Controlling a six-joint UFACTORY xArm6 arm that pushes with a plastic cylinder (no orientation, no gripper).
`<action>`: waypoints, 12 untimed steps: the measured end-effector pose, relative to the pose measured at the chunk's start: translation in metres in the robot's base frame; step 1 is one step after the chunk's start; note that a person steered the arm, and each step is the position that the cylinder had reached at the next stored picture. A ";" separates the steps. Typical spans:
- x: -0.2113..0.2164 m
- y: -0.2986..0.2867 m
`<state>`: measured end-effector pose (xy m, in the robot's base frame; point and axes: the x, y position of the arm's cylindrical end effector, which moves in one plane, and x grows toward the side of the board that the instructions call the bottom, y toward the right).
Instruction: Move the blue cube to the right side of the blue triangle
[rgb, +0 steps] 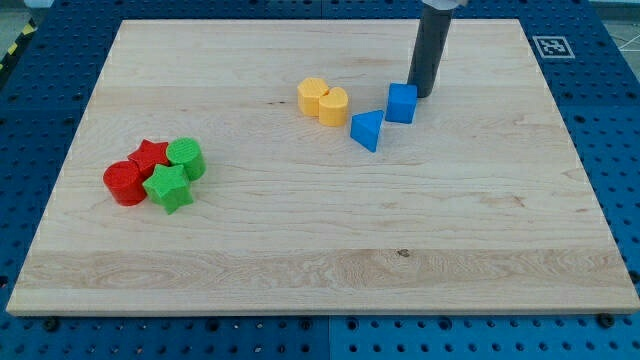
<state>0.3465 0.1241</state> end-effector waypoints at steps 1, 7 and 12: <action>0.007 0.000; 0.033 0.000; 0.015 -0.022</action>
